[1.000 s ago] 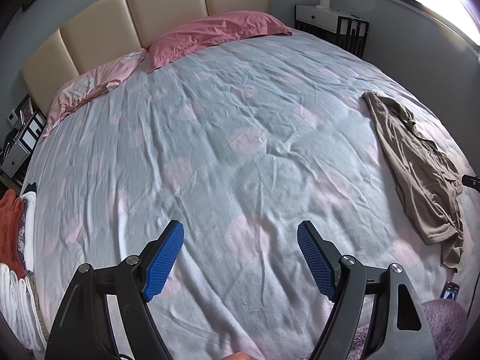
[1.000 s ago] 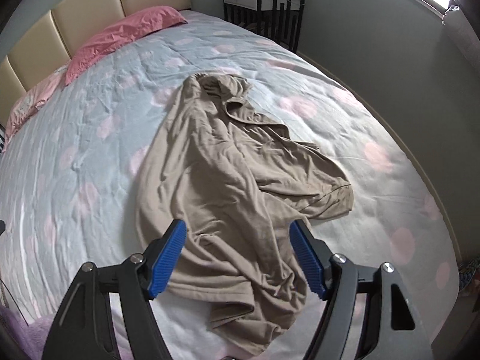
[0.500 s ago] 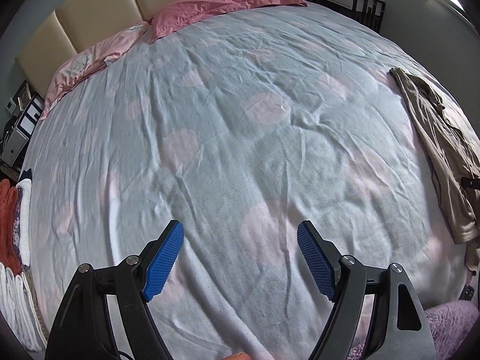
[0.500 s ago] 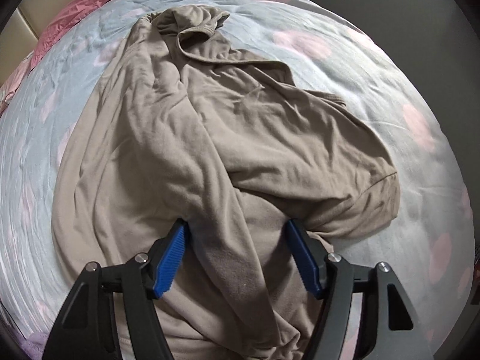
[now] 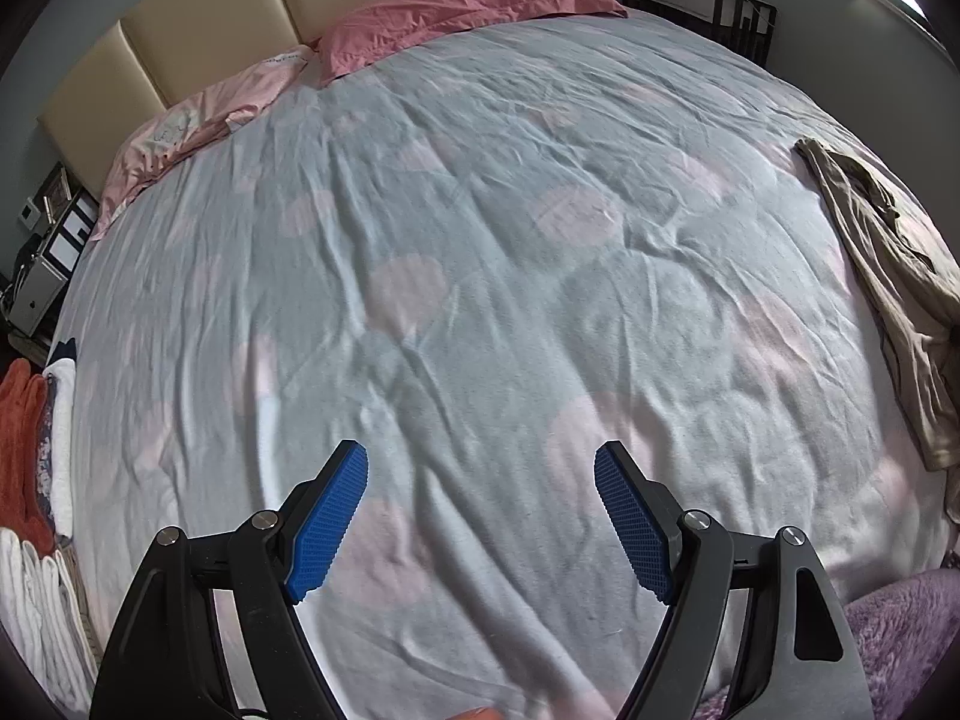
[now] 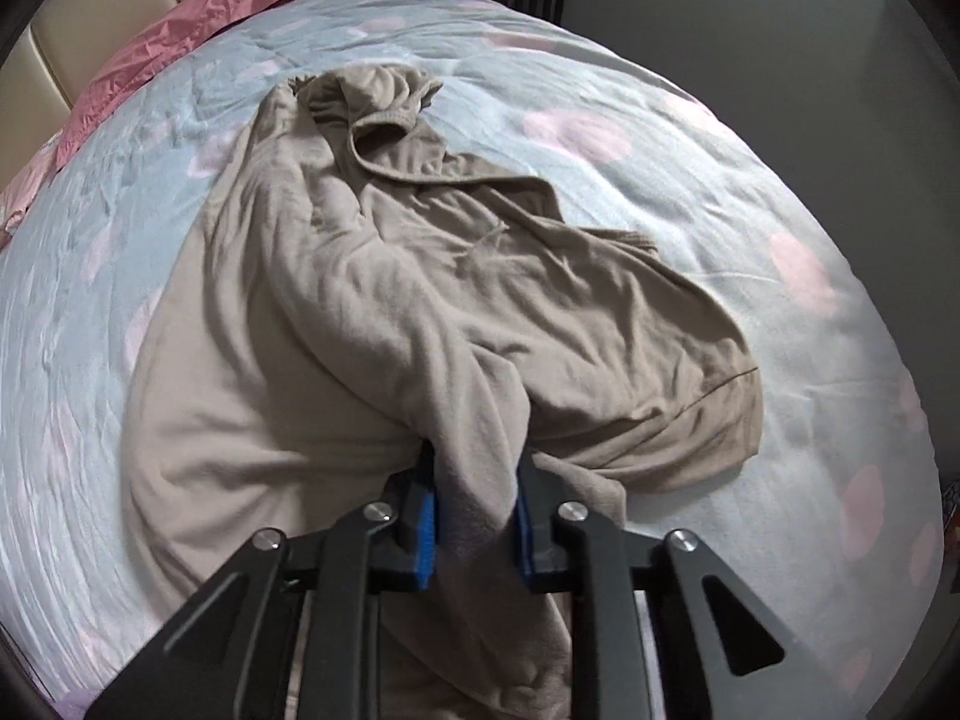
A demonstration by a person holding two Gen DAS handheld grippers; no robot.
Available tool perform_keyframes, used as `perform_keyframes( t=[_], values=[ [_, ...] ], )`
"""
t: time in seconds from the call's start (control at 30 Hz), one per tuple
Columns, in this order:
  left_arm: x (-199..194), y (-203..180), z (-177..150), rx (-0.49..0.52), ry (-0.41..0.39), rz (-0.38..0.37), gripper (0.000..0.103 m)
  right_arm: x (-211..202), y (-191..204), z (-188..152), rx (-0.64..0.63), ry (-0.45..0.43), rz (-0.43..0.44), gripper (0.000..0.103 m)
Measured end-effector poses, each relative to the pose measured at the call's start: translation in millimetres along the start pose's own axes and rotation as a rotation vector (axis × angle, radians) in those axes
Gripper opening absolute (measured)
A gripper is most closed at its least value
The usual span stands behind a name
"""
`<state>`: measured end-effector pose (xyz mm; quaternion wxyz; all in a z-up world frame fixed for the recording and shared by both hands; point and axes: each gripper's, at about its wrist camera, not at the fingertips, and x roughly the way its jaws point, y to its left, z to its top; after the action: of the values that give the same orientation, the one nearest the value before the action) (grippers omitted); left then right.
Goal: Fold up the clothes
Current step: 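Lower the right tool onto the beige shirt and grasp its fabric, then lift the shirt with the right tool while the left tool grasps another edge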
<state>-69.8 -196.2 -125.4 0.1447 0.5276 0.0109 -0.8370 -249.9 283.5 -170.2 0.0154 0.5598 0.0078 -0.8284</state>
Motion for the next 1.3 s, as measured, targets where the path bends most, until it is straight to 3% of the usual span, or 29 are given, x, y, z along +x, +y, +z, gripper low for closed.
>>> perform_keyframes(
  t=[0.1, 0.23, 0.43, 0.57, 0.67, 0.8, 0.87, 0.97, 1.07, 1.17, 1.23, 1.3],
  values=[
    [-15.2, 25.5, -3.6, -0.015, -0.027, 0.028, 0.079, -33.1, 21.4, 9.9, -0.013, -0.066, 0.012, 0.016],
    [-39.7, 64.9, -11.6, -0.069, -0.068, 0.042, 0.079, -92.8, 69.4, 24.7, -0.09, -0.149, 0.089, 0.015],
    [-85.4, 122.4, -31.9, -0.177, -0.148, 0.055, 0.079, -196.1, 186.7, 32.9, -0.258, -0.305, 0.222, 0.015],
    [-110.1, 159.8, -52.4, -0.251, -0.191, 0.056, 0.079, -252.1, 277.0, 11.6, -0.386, -0.366, 0.355, 0.015],
    [-118.2, 186.6, -71.0, -0.311, -0.205, 0.056, 0.079, -274.5, 339.2, -20.5, -0.473, -0.365, 0.497, 0.015],
    [-112.9, 211.5, -93.5, -0.379, -0.186, 0.034, 0.079, -269.4, 414.0, -75.2, -0.578, -0.299, 0.648, 0.015],
    [-106.2, 215.7, -103.7, -0.401, -0.171, 0.024, 0.079, -246.8, 445.6, -102.6, -0.602, -0.211, 0.687, 0.015],
    [-95.0, 215.6, -116.5, -0.418, -0.147, -0.003, 0.079, -202.4, 478.5, -144.5, -0.622, -0.044, 0.717, 0.017],
    [-81.2, 210.9, -124.9, -0.422, -0.13, -0.025, 0.079, -168.6, 486.5, -176.6, -0.636, 0.04, 0.725, 0.021],
    [-63.8, 201.2, -127.4, -0.413, -0.107, -0.055, 0.079, -153.7, 465.6, -184.5, -0.566, 0.063, 0.792, 0.036],
    [-55.3, 190.9, -125.9, -0.398, -0.098, -0.086, 0.079, -149.2, 443.3, -178.4, -0.478, 0.053, 0.841, 0.06],
    [-50.2, 178.7, -122.5, -0.374, -0.098, -0.122, 0.079, -144.3, 421.1, -166.8, -0.387, 0.023, 0.841, 0.068]
  ],
)
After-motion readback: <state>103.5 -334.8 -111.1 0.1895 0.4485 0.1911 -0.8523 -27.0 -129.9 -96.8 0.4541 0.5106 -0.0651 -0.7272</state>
